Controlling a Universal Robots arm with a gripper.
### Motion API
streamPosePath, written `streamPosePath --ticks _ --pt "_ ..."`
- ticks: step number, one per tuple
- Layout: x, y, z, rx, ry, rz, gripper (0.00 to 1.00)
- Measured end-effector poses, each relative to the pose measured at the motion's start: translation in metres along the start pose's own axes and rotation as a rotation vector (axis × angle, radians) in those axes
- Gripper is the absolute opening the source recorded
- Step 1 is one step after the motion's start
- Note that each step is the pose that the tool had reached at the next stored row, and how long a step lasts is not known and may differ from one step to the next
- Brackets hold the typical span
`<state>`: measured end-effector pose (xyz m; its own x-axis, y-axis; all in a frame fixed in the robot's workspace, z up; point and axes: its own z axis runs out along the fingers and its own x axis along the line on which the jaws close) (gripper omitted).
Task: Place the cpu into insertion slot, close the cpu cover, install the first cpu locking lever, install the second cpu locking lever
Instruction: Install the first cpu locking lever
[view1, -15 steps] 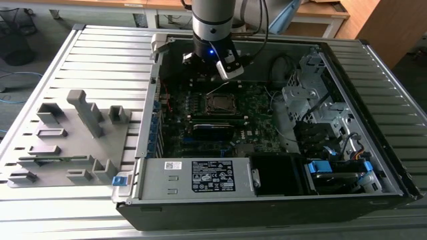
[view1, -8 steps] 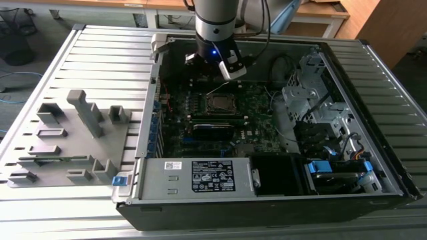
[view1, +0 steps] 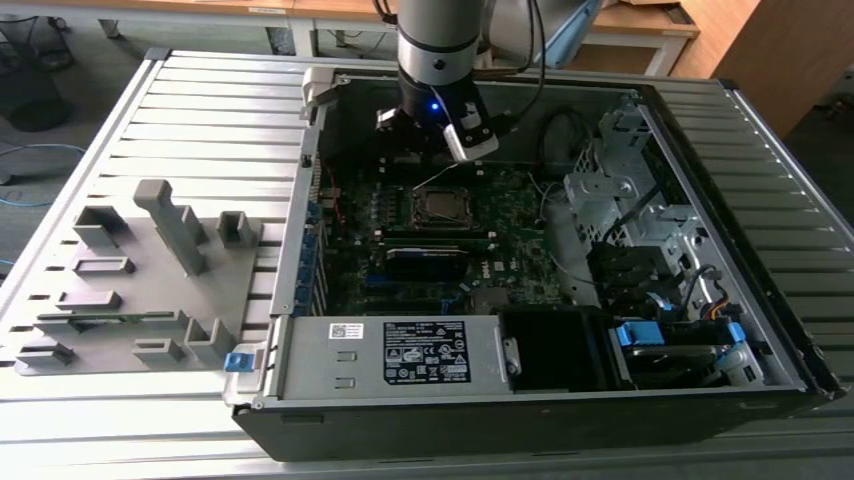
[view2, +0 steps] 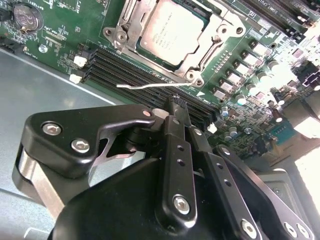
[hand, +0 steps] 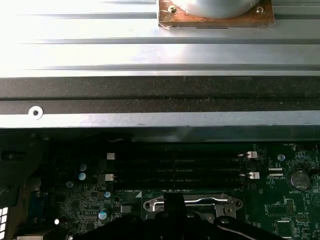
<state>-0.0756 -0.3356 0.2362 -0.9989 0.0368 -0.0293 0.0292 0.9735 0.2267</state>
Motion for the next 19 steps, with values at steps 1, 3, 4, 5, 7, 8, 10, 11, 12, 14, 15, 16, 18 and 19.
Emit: streamPosePath --ticks 1,3,4,5,7,8,10,11,12,14,15,16,18,19 --pt "-0.0001 0.0 0.0001 -0.0001 -0.0002 0.0 0.11" --pt "-0.0001 0.0 0.0001 -0.0001 -0.0002 0.0 0.11" --pt "-0.0001 0.0 0.0001 -0.0001 -0.0002 0.0 0.11" --pt "-0.0001 0.0 0.0001 -0.0001 -0.0002 0.001 0.11" --pt "-0.0001 0.0 0.0001 -0.0001 -0.0002 0.001 0.11" --pt "-0.0001 0.0 0.0001 -0.0001 -0.0003 0.001 0.11" --pt "-0.0001 0.0 0.0001 -0.0001 -0.0003 0.001 0.11" --pt "-0.0001 0.0 0.0001 -0.0001 -0.0003 0.001 0.11" --pt "-0.0001 0.0 0.0001 -0.0001 -0.0003 0.001 0.11" --pt "-0.0002 0.0 0.0002 0.0001 -0.0019 0.007 0.11" --pt "-0.0002 0.0 0.0003 0.0004 -0.004 0.016 0.11" --pt "-0.0002 -0.0001 0.0003 0.0008 -0.006 0.025 0.11" --pt "-0.0002 -0.0001 0.0007 0.0012 -0.01 0.043 0.11" --pt "-0.0003 -0.0002 0.001 0.0013 -0.012 0.051 0.11"
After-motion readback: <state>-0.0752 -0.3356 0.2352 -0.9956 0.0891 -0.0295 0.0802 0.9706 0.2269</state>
